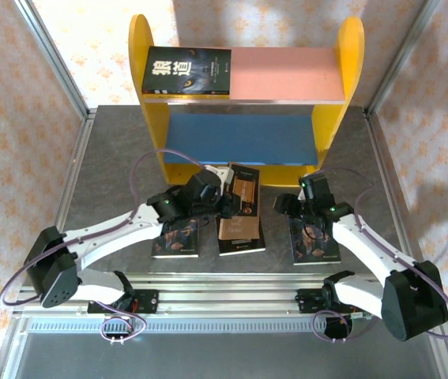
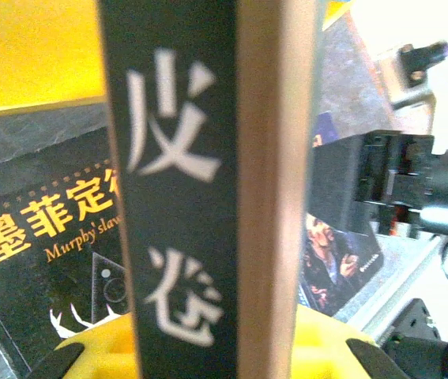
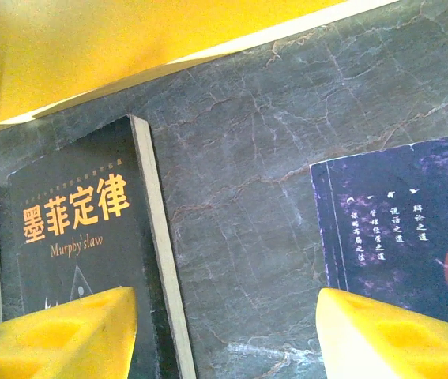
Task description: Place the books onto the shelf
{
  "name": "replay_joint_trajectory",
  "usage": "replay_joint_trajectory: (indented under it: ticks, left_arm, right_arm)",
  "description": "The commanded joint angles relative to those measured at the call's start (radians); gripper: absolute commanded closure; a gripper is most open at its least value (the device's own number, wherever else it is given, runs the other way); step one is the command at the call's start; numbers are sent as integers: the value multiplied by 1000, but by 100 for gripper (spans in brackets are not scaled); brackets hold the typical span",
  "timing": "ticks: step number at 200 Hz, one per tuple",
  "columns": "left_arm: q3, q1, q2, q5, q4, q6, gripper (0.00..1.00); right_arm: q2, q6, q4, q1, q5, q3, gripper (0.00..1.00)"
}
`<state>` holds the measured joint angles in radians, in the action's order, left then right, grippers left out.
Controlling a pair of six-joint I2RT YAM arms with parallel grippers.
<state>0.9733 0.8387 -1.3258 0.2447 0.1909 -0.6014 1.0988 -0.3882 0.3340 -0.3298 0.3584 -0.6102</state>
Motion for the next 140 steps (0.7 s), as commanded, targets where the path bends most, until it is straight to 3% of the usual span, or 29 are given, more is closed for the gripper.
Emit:
replay_joint_trajectory:
  ticks: [1,20,49,95,140]
  left_arm:
    - [6,5,83,97,-58,40,100]
    - [42,5,145,149,-35,49,100]
    - [180,5,208,94,92,118,100]
    - [555,5,136,-102,277,207,100]
    - [926,4,-22,-287,312,294,100]
  right_arm:
    - [-42,21,27,6,-36,-9,39]
    - [-63,37,55,8,-47,-30,38]
    - [-109,50,106,9,-65,-83,38]
    - [-225,62,149,10,-100,-225,37]
    - [-178,126,235,10,-71,-510,36]
